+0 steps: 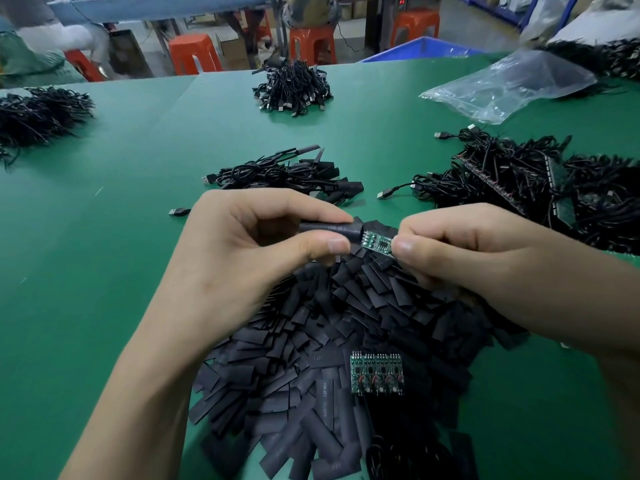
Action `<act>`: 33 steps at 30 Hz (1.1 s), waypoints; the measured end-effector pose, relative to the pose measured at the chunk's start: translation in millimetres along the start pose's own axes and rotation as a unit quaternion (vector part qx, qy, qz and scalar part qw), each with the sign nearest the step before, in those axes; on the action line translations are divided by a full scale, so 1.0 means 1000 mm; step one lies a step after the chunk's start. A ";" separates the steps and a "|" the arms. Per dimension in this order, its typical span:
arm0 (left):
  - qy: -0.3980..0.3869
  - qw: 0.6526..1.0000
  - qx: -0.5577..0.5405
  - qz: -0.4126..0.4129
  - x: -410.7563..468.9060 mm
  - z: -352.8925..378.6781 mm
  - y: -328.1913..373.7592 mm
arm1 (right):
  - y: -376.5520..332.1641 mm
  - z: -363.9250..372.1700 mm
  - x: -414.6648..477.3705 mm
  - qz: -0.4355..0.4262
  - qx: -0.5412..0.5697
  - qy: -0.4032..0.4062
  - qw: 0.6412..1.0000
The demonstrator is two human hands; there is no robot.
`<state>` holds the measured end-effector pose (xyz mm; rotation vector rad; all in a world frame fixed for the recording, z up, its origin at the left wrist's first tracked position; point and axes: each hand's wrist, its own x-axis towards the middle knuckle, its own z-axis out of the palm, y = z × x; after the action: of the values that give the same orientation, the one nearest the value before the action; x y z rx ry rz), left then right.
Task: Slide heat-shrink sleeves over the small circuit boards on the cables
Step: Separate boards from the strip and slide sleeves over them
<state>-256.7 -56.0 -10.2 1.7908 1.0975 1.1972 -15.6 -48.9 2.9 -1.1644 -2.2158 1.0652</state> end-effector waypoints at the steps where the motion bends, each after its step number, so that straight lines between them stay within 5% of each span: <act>1: 0.002 1.000 0.003 0.000 0.000 0.000 -0.001 | 0.000 -0.001 0.000 0.001 0.010 -0.004 1.000; 16: -0.032 0.999 -0.015 -0.022 0.000 -0.001 -0.001 | 0.001 -0.004 0.000 -0.004 0.042 -0.035 0.998; 33: -0.053 0.990 0.121 -0.049 -0.003 -0.003 0.010 | -0.002 -0.002 0.001 0.012 -0.016 -0.045 0.999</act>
<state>-257.3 -61.9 -1.5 1.9331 1.2965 0.9328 -15.9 -48.3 5.4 -1.1813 -2.2993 1.1165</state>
